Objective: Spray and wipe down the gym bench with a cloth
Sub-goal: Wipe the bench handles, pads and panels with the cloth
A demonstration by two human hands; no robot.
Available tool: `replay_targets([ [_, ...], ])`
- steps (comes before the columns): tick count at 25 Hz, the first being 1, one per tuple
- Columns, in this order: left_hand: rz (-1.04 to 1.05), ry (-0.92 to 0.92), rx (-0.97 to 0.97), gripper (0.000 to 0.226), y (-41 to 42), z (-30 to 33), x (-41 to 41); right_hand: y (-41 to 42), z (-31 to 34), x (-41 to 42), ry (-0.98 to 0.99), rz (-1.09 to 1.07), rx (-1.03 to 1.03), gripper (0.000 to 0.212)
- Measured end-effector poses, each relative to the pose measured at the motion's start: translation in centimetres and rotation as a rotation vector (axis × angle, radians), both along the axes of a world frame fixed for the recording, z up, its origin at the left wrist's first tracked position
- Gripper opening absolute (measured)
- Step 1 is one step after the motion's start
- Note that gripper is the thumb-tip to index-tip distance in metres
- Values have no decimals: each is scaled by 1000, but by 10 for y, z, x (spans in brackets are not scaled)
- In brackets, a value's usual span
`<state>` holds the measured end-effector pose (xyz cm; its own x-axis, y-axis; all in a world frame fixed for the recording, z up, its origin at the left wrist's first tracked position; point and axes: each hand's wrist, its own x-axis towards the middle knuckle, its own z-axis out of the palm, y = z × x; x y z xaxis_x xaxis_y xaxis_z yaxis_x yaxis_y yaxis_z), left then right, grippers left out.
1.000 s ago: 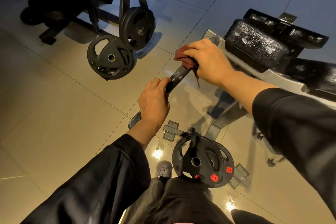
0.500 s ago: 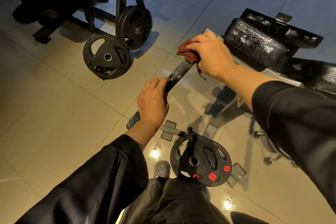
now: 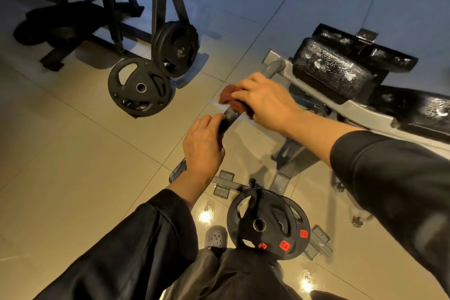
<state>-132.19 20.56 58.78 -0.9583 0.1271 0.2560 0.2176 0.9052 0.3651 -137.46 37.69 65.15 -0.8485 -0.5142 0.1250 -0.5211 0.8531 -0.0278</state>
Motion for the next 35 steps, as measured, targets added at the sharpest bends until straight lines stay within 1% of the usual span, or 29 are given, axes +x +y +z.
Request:
replay_targets([
  [3,3,10,30,47,0,1,0,17,6,-19,27,-184,-23,43],
  [5,-4,16,47,47,0,1,1,5,1,-10,24,-243,-57,39],
  [8,13,18,48,49,0,1,1,-25,-14,20,15,-165,-124,35],
  [11,11,21,51,47,-1,1,1,-31,-24,36,9,-85,-194,41],
  [12,10,17,48,46,-1,2,1,-28,-24,35,2,-66,-190,44],
  [14,10,3,52,48,0,2,1,-17,-13,25,9,-51,-118,47],
  [16,12,-23,51,47,1,2,1,1,-3,8,57,-104,-68,47],
  [18,20,-27,69,43,1,1,2,17,2,-6,87,-235,-93,49],
  [20,26,-23,89,40,2,0,2,11,0,-5,50,-306,-132,47],
  [23,31,-16,92,39,4,1,3,-18,-4,12,-36,-332,-185,43],
  [25,42,-28,96,40,6,3,3,-25,-6,24,-64,-289,-228,47],
  [28,55,-37,104,38,7,6,4,-18,-16,39,-53,-102,-252,49],
  [30,60,-17,108,35,6,7,5,-11,-18,34,-95,-77,-297,40],
  [32,61,-5,106,35,6,6,4,-1,-9,18,-68,-172,-363,31],
  [34,63,-4,111,34,6,6,4,15,-2,2,7,-306,-415,34],
  [35,66,-8,118,33,7,6,4,22,0,-3,11,-348,-387,37],
])
